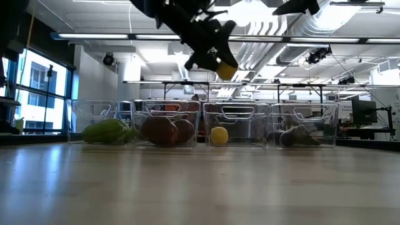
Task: Sort produce into baskets
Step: Put the yellow lemon into the middle right transparent bin
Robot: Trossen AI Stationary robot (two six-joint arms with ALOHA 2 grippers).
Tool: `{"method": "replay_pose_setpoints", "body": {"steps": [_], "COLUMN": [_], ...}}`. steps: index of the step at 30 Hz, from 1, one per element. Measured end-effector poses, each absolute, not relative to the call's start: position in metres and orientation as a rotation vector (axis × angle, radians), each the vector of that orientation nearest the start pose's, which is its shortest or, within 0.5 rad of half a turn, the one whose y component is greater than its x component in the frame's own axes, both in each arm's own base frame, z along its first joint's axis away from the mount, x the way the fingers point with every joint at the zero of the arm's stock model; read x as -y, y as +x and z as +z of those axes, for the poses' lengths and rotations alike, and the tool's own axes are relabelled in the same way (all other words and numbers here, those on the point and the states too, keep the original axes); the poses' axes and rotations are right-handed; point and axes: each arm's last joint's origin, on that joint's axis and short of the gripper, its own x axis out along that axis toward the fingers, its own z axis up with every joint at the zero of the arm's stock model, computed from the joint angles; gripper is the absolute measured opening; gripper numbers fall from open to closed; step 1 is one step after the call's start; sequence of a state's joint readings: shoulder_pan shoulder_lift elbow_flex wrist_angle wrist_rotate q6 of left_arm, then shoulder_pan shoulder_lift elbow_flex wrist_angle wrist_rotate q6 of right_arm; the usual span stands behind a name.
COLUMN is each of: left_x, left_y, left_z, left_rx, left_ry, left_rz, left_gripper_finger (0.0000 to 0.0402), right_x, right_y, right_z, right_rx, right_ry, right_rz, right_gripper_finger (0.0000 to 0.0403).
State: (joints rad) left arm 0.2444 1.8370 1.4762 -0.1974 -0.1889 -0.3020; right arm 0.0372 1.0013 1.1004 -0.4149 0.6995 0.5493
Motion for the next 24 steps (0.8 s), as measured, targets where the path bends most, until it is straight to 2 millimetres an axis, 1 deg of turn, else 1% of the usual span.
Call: {"method": "replay_pose_setpoints", "body": {"steps": [3,7,12,16,19,24], "left_x": [-0.111,-0.111,-0.111,-0.115,-0.12,-0.129], "left_y": [0.414,0.418,0.419,0.418,0.416,0.411], "left_z": [0.267,0.259,0.261,0.262,0.26,0.258], "left_rx": [-0.49,-0.5,-0.494,-0.477,-0.493,-0.523], "left_ry": [-0.343,-0.387,-0.315,-0.328,-0.346,-0.353], "left_rz": [0.516,0.51,0.479,0.489,0.508,0.534], "left_gripper_finger": [0.0173,0.0173,0.0173,0.0178,0.0198,0.0255], "right_x": [0.011,0.01,0.01,0.01,0.01,0.01], "right_y": [0.204,0.207,0.209,0.209,0.209,0.209], "right_z": [0.378,0.373,0.369,0.368,0.368,0.368], "right_rx": [-0.127,-0.162,-0.198,-0.202,-0.203,-0.203], "right_ry": [0.42,0.429,0.424,0.423,0.423,0.423], "right_rz": [-0.723,-0.717,-0.727,-0.728,-0.727,-0.727], "right_gripper_finger": [0.0374,0.0374,0.0374,0.0374,0.0374,0.0374]}}
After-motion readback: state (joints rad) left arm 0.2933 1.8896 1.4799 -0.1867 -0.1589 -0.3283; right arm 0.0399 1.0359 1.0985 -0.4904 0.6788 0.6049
